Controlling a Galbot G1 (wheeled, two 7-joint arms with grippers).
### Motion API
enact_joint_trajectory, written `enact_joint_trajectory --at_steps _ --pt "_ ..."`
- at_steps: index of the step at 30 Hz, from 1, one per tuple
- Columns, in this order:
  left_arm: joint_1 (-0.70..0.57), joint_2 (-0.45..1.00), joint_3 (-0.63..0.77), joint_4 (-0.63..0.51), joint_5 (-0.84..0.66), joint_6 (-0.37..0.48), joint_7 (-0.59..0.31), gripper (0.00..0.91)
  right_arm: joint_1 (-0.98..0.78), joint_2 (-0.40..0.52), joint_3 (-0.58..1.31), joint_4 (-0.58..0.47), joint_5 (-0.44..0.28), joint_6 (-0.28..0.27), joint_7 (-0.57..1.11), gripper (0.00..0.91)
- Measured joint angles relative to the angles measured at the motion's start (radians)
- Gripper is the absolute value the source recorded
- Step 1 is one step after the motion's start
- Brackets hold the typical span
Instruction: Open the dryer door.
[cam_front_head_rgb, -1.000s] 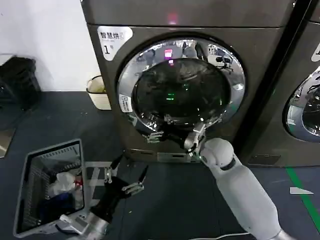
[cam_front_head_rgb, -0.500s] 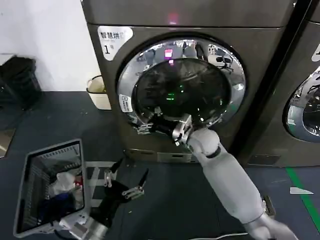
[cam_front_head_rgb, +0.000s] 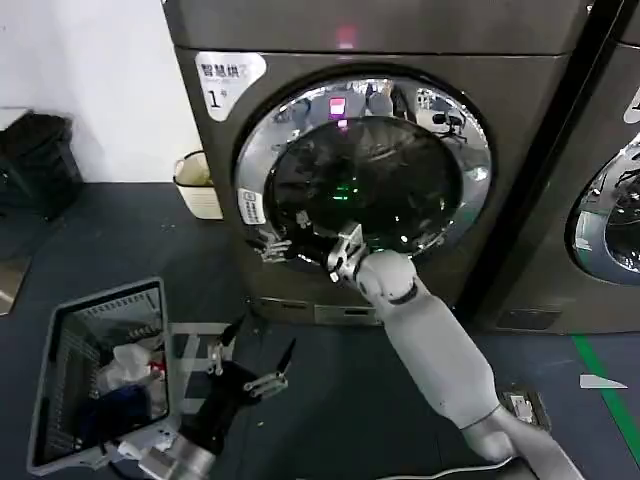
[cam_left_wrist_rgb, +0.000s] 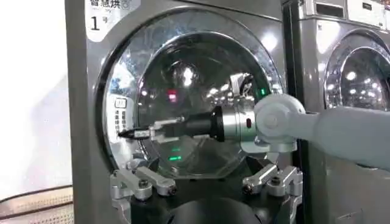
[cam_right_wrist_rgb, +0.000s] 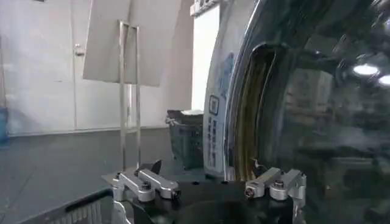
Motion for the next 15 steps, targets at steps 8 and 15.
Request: enact_joint_trajectory --at_steps 8,15 --pt "-0.002 0.004 0.0 0.002 -0.002 -0.001 0.0 0.907 0.016 0.023 0.001 -0.057 0.031 0.048 -0.062 0.907" --pt "-0.006 0.014 -0.022 0.006 0.007 0.008 0.023 0.907 0.007 0.008 -0.006 -0.045 0.036 0.051 -0.126 0.907"
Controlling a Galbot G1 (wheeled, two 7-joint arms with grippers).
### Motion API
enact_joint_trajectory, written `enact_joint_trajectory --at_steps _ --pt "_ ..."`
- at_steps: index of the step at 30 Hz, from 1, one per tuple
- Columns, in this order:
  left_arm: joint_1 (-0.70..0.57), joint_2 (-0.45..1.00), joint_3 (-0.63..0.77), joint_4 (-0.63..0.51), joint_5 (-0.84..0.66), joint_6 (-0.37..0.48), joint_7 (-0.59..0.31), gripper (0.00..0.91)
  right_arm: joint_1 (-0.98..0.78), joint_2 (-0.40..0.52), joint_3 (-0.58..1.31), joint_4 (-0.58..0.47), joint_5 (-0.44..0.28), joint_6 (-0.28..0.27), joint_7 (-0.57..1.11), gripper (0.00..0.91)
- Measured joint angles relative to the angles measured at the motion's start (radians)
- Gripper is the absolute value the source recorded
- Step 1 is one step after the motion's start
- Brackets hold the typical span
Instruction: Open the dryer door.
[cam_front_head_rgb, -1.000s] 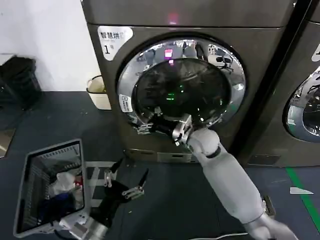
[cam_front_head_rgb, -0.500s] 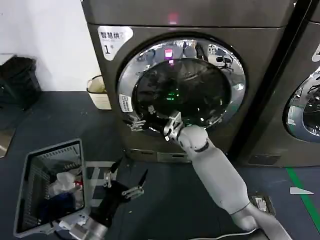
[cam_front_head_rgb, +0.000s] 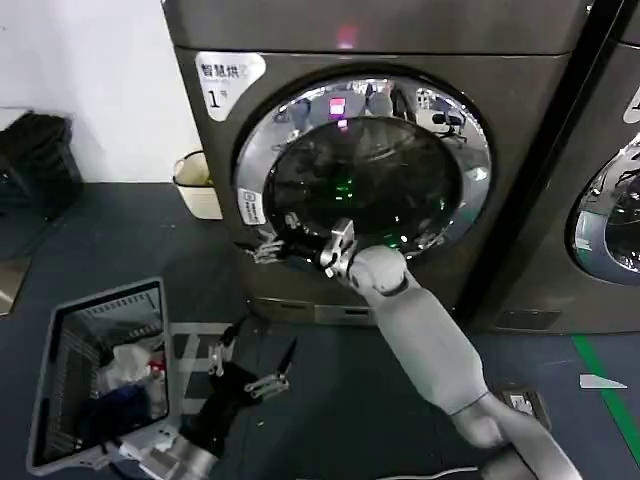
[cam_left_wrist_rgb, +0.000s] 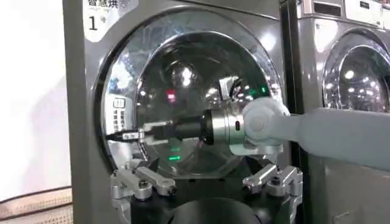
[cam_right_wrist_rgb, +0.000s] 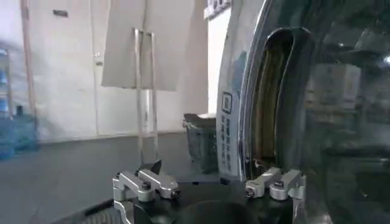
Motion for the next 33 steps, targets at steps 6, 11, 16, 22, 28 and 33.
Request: enact_joint_trajectory --at_steps 6,11,16,22,28,33 --pt "-0.026 0.019 -0.064 0.002 -0.005 0.073 -0.002 0.907 -0.017 -0.034 -0.005 0.045 0.005 -0.003 -0.06 0.907" --pt "-0.059 0.03 -0.113 0.005 0.005 0.131 -0.021 0.907 -0.03 -0.062 0.012 0.08 0.015 -0.006 -0.124 0.907" --pt "-0.1 0.05 -0.175 0.022 -0.056 0.151 -0.017 0.907 -0.048 -0.089 0.025 0.116 0.031 -0.015 -0.193 0.907" --pt "-0.154 0.082 -0.28 0.053 -0.193 0.172 0.031 0.907 -0.07 -0.115 0.034 0.153 0.045 -0.019 -0.249 0.907" --pt "-0.187 0.097 -0.341 0.077 -0.265 0.172 0.094 0.907 -0.092 -0.146 0.034 0.198 0.098 -0.011 -0.283 0.907" --pt "-0.214 0.109 -0.353 0.097 -0.268 0.167 0.124 0.907 -0.12 -0.186 0.057 0.243 0.109 -0.01 -0.332 0.907"
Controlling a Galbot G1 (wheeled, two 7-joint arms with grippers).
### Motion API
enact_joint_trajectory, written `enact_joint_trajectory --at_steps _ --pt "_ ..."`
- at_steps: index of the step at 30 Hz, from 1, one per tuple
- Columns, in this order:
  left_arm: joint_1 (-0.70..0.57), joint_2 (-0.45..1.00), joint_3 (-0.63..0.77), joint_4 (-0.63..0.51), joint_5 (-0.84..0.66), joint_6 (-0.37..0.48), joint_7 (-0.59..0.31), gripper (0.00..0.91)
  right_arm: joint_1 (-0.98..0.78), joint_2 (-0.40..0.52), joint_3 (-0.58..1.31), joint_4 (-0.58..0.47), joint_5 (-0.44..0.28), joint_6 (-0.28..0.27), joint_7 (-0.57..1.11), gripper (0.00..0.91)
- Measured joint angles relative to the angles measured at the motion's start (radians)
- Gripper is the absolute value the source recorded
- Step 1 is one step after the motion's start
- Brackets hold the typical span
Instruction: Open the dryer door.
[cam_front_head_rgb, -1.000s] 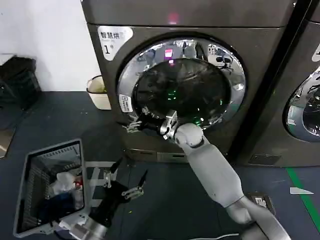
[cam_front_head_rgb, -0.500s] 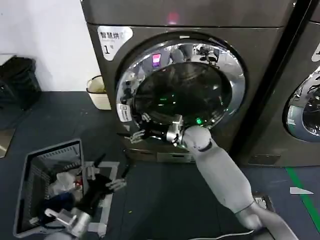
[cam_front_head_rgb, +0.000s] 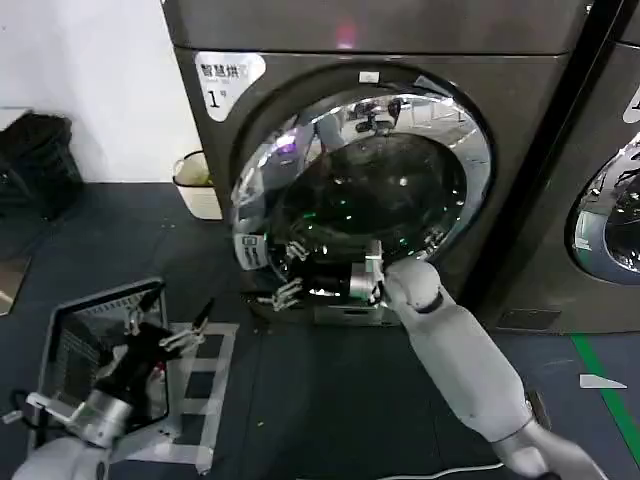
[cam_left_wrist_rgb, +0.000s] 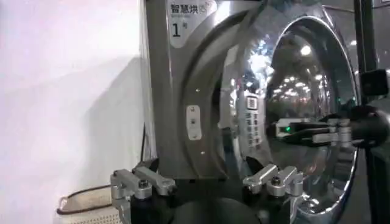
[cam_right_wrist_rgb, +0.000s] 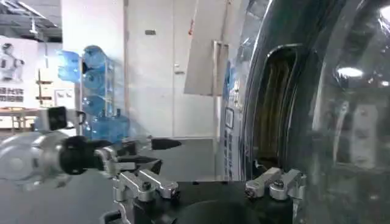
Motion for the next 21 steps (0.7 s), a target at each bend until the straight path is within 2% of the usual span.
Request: enact_joint_trajectory --at_steps 12,16,21 --pt "-0.081 0.069 0.002 0.054 -0.055 0.03 0.001 0.907 -0.109 -0.1 0.057 0.111 0.027 -0.044 -0.169 0.907" --pt "-0.099 0.096 0.012 0.064 -0.114 0.076 0.046 0.907 -0.133 -0.12 0.077 0.115 0.055 -0.081 -0.249 0.907" --pt "-0.13 0.142 0.042 0.096 -0.172 0.089 0.073 0.907 -0.158 -0.145 0.102 0.122 0.055 -0.084 -0.327 0.907"
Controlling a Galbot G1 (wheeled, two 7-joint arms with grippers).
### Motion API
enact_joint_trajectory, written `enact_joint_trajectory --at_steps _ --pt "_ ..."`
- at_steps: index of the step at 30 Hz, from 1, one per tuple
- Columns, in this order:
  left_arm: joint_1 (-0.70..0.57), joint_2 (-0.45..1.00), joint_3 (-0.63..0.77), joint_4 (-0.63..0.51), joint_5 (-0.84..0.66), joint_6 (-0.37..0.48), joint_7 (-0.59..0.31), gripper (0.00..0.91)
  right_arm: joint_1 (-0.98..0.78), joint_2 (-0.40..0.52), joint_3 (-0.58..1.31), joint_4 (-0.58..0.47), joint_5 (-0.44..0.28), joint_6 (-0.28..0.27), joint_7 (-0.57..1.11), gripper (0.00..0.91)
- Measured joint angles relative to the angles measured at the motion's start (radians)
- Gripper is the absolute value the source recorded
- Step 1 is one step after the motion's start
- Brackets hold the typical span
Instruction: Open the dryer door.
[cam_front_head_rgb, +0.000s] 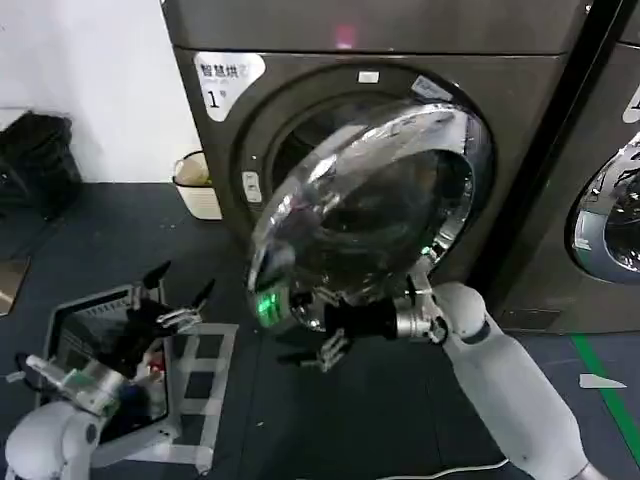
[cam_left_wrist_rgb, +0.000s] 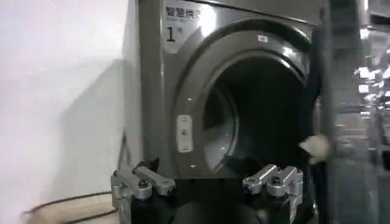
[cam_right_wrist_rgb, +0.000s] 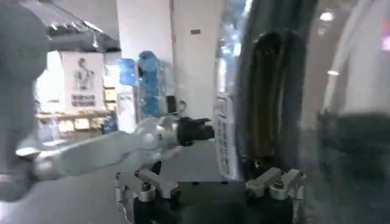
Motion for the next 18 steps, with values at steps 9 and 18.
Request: enact_joint_trajectory --at_steps 9,18 --pt "-0.09 0.123 0.11 0.049 -0.16 0.059 0.006 0.907 -0.056 -0.044 0.055 0.039 -0.001 0.017 -0.07 0.907" --pt "-0.244 0.262 0.315 0.152 -0.317 0.031 0.03 0.907 -0.131 -0.093 0.127 0.075 0.004 0.037 -0.11 0.907"
